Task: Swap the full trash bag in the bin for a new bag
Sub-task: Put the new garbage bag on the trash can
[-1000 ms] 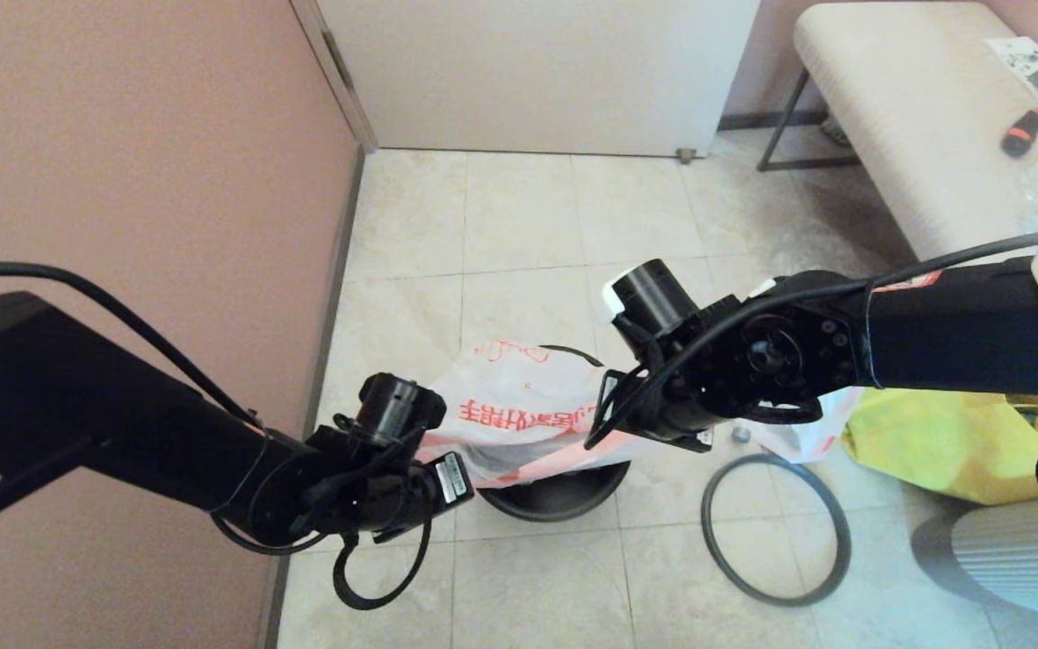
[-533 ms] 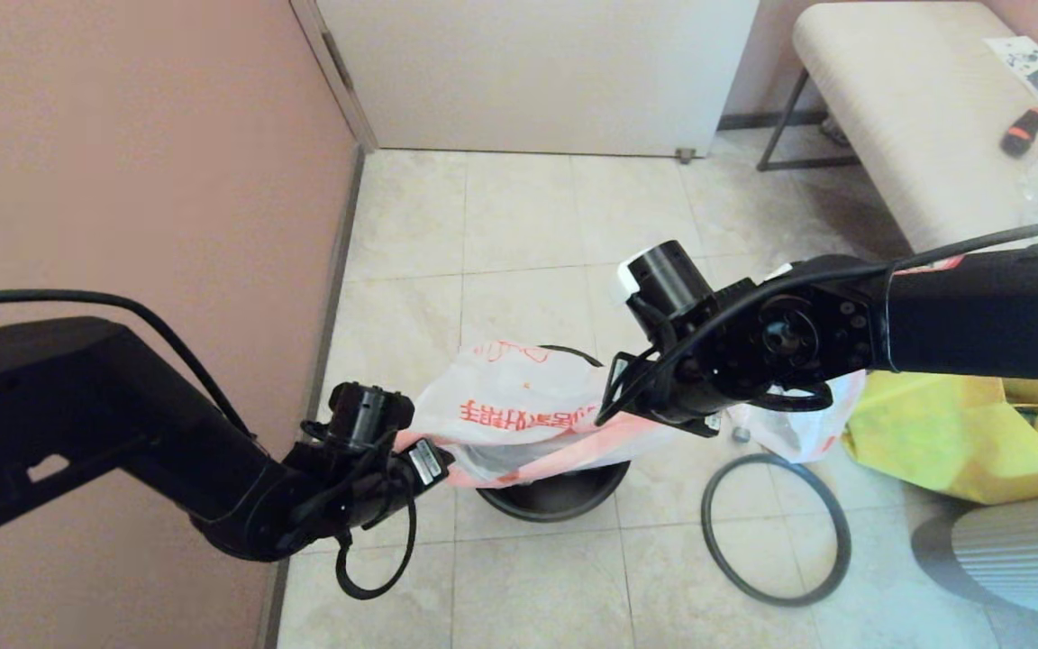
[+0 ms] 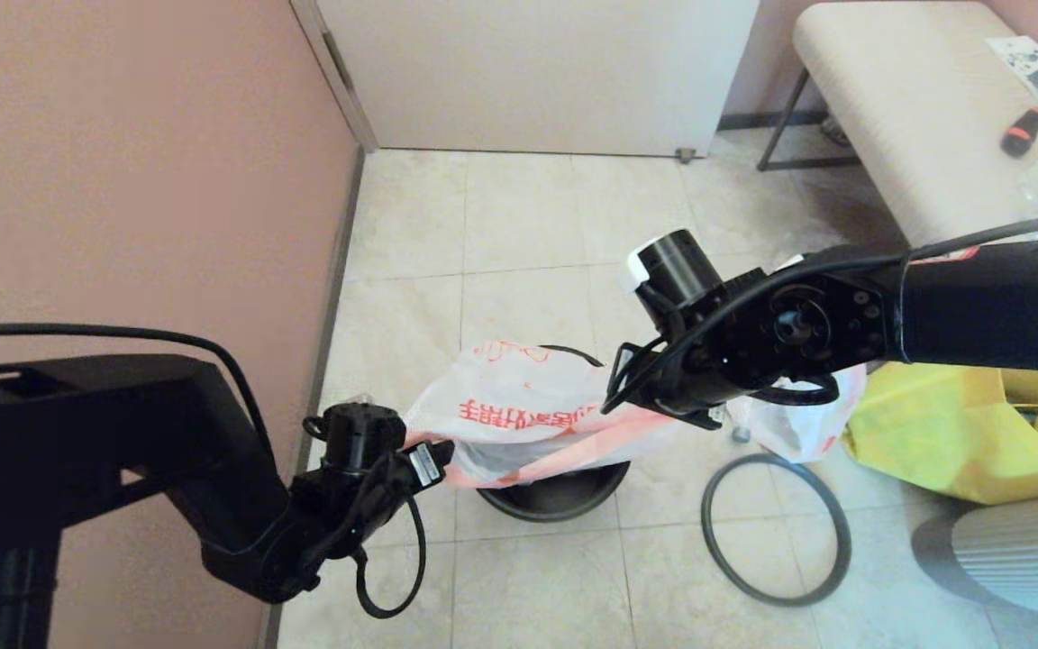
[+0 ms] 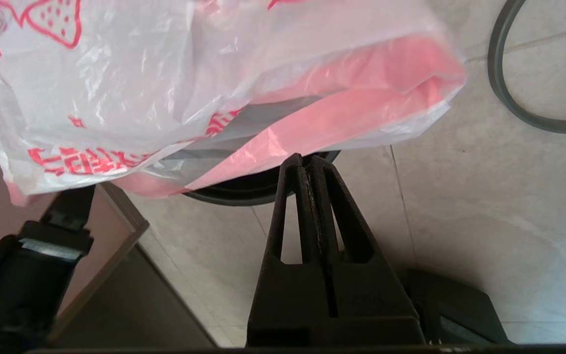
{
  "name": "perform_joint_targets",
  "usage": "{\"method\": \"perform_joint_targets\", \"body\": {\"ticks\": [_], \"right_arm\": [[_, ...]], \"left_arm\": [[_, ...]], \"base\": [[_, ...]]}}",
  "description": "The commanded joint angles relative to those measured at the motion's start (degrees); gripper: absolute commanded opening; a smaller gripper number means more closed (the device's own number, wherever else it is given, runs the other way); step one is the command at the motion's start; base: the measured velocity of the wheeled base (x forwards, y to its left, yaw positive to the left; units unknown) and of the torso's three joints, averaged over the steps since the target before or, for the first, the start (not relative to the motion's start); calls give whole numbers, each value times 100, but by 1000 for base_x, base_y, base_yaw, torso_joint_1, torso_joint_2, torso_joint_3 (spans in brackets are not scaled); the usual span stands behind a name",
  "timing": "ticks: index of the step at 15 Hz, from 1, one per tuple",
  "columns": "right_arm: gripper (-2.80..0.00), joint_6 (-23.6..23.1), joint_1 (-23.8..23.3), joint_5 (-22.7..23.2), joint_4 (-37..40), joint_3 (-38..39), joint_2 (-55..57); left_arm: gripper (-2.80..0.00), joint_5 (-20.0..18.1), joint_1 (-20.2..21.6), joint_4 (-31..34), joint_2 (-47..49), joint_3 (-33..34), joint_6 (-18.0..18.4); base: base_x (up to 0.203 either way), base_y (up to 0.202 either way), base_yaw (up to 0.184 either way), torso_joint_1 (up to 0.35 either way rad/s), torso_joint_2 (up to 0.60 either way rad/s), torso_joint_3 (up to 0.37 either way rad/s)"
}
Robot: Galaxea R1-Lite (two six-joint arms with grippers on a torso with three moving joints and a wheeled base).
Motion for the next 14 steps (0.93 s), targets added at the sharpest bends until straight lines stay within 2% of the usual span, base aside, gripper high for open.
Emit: {"method": "perform_joint_targets", "body": {"ticks": [1,2,4,5,11,14], "right_arm": [[-280,20,-7,-8,21,-4,-64],[-280,15,-42,-8,21,-4,-84],[-280,7,-79,-8,21,-13,-121],[-280,7,-92,-7,21,-12,-130],[-280,15,-114,10,29,-2,-139],[-280,33,-208,56,64,66,-200]], "left_arm": [[0,24,66,-1248,653,71,389],[0,32,99,-1727,842,80,680],[0,60,121,-1935,807,86,803],[-280,106,121,-1935,703,103,803],[-280,101,68,-1867,654,90,825],[-280,90,-240,-1409,192,94,811]], "base": [[0,0,0,0,0,0],[0,0,0,0,0,0],[0,0,0,0,0,0],[0,0,0,0,0,0],[0,0,0,0,0,0],[0,0,0,0,0,0]]}}
